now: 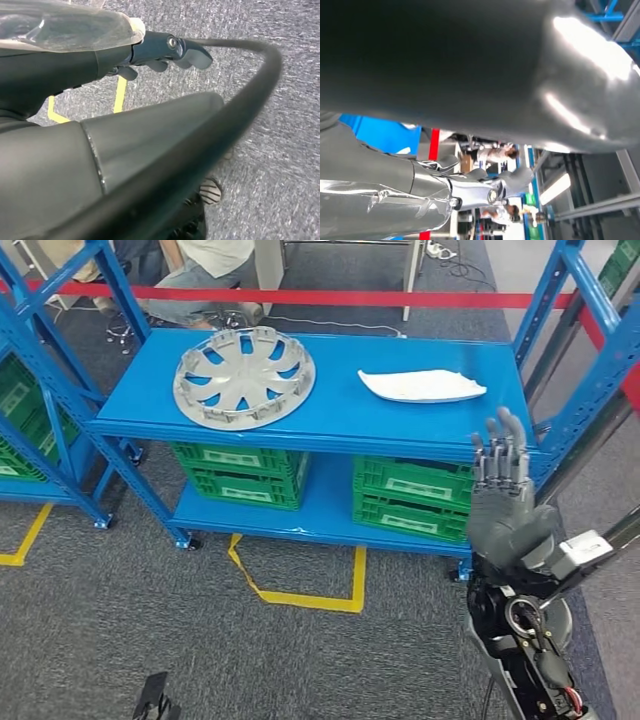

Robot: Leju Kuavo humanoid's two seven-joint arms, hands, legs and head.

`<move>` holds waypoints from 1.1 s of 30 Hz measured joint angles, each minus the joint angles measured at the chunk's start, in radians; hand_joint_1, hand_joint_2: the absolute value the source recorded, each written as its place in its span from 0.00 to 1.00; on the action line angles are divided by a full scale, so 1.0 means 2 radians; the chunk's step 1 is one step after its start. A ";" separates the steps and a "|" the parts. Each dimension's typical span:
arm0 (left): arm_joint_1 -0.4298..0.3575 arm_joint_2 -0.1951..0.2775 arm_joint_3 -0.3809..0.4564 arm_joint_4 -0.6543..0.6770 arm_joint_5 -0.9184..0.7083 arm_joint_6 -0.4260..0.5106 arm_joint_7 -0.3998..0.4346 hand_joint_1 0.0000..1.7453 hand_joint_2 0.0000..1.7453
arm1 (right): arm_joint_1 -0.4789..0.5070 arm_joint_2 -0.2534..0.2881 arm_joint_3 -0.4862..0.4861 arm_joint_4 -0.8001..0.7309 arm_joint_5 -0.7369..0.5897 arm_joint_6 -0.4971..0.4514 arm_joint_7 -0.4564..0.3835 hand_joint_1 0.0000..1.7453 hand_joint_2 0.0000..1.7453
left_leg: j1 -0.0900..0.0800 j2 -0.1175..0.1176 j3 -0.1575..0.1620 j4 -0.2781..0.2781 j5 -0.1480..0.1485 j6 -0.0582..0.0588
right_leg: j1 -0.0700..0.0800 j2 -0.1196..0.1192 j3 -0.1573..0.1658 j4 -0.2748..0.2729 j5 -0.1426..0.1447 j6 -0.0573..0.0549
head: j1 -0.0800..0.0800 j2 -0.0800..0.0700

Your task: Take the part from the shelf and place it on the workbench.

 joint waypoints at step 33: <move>0.000 0.000 0.000 0.000 0.005 0.000 0.000 0.00 0.00 | -0.003 0.000 0.002 0.002 0.000 -0.002 0.001 0.00 0.00 | 0.003 0.000 -0.033 0.060 -0.017 -0.003 | 0.000 0.000 -0.003 0.005 -0.003 0.001 | -0.004 0.000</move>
